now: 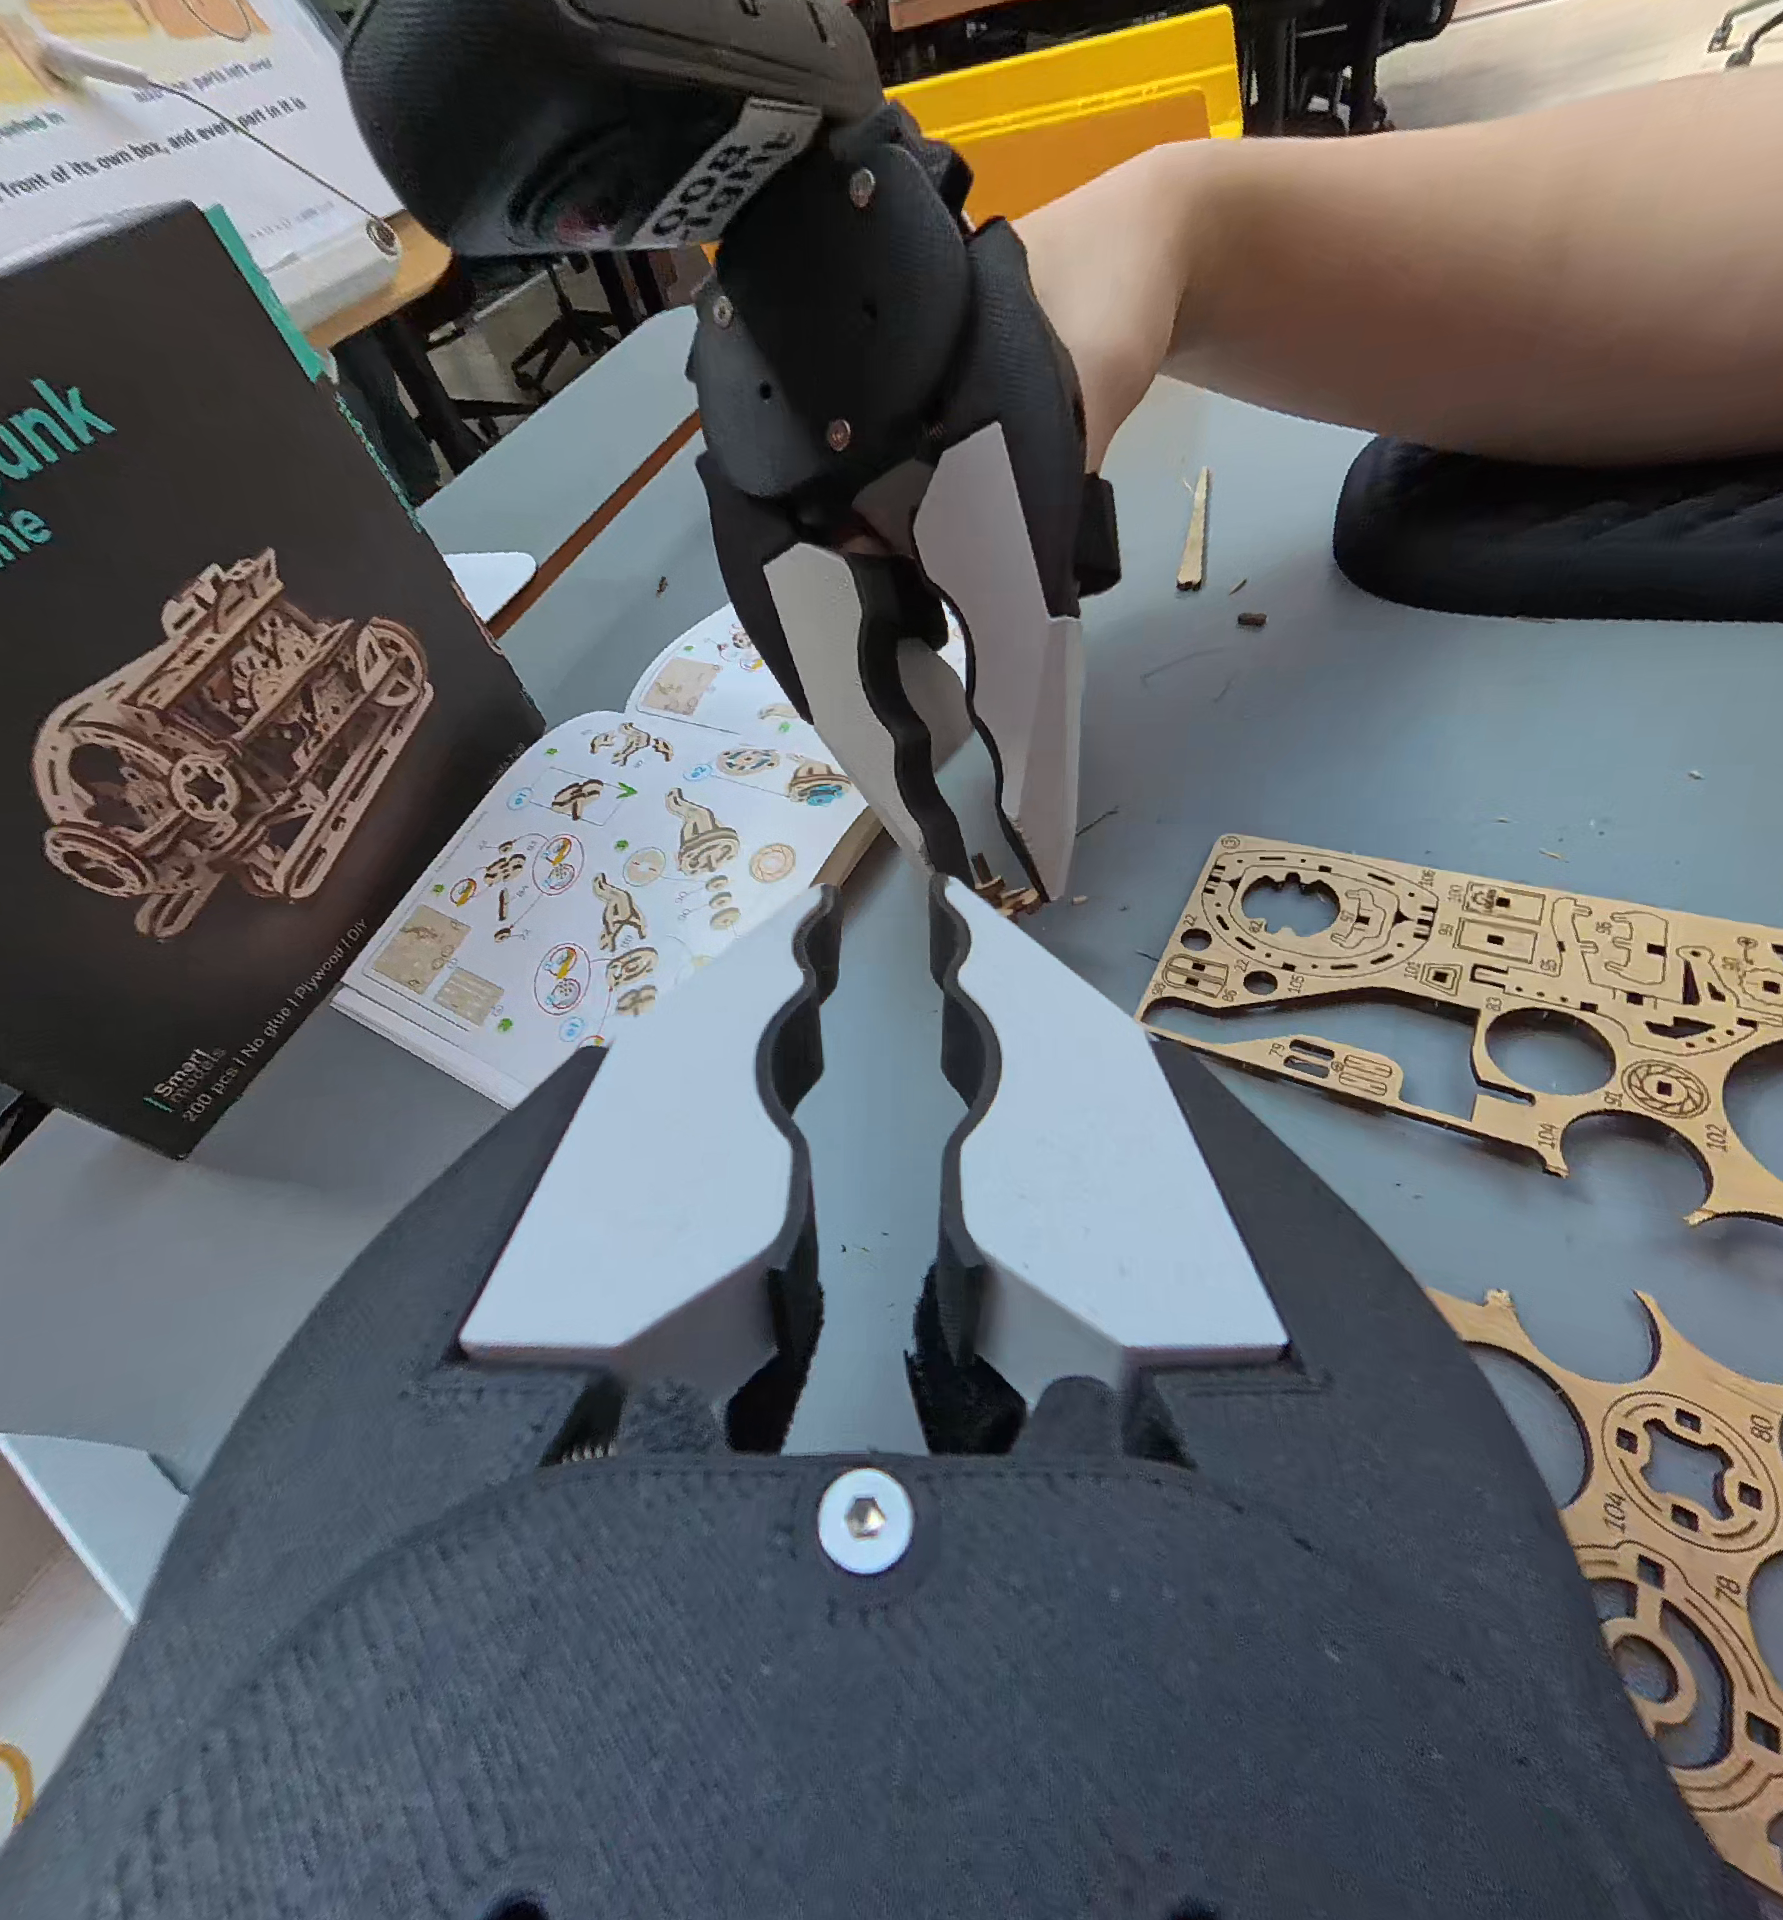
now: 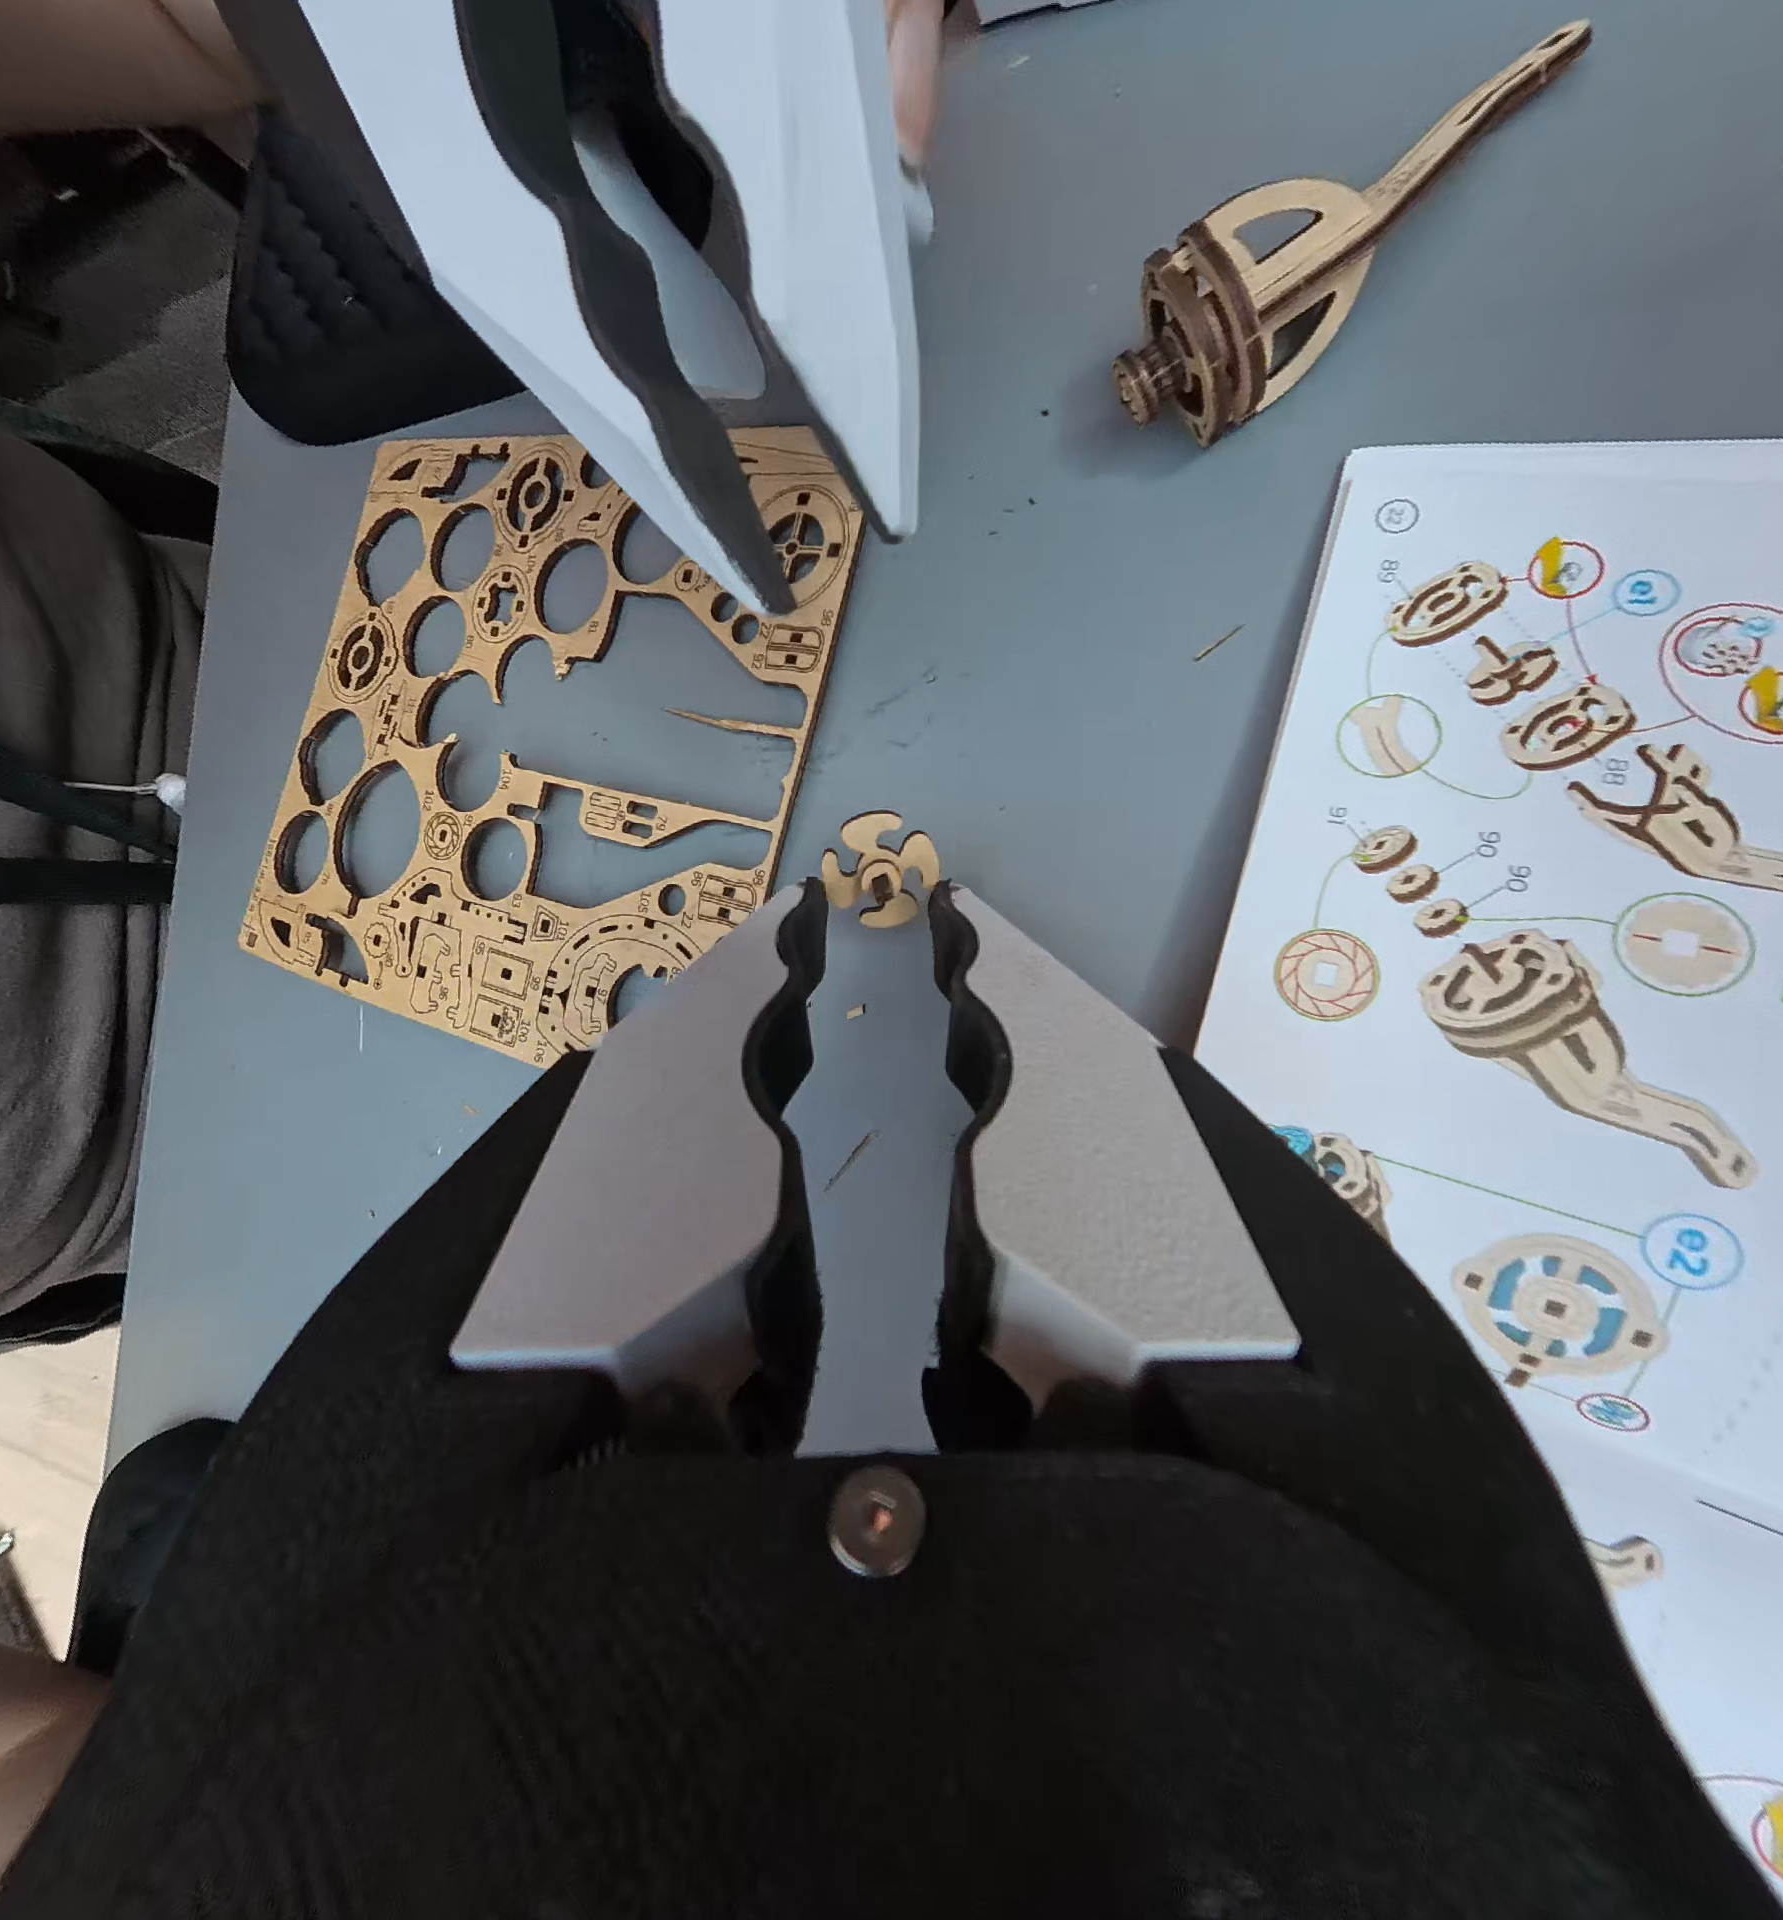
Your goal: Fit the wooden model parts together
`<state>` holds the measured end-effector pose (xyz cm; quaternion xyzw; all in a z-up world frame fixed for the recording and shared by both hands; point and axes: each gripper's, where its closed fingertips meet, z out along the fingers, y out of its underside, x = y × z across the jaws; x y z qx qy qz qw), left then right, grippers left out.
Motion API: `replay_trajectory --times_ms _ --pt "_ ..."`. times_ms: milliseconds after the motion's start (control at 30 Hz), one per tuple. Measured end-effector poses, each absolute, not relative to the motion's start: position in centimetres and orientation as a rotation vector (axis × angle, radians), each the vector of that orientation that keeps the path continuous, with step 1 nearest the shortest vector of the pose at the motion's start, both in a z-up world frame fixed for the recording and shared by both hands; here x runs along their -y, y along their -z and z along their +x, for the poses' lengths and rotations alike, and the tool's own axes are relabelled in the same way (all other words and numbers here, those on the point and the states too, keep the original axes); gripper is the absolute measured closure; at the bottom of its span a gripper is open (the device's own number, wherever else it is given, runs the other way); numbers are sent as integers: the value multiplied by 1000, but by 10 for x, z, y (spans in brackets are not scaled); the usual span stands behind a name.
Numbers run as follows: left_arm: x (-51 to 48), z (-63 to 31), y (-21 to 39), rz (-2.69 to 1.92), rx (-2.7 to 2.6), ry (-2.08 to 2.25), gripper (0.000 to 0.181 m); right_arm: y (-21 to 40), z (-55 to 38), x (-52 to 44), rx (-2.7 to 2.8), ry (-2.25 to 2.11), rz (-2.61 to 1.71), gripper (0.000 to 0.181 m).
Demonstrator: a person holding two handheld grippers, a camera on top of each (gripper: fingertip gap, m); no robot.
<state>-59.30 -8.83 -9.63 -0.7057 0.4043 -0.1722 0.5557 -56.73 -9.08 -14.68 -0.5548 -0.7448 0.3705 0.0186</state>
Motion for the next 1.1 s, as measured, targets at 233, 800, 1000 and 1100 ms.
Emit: replay_trajectory --times_ms 233,800,1000,1100 --pt "95 -586 119 -1750 -1026 477 169 155 -566 91 2343 -1156 -1688 161" --pt "95 -586 122 -1767 -1003 529 171 164 -567 82 2402 -888 -1553 161" --pt "94 -587 120 -1769 -990 544 171 165 -566 83 2432 -814 -1486 159" --pt "94 -587 120 -1768 -986 548 171 163 -566 85 2434 -816 -1460 151"
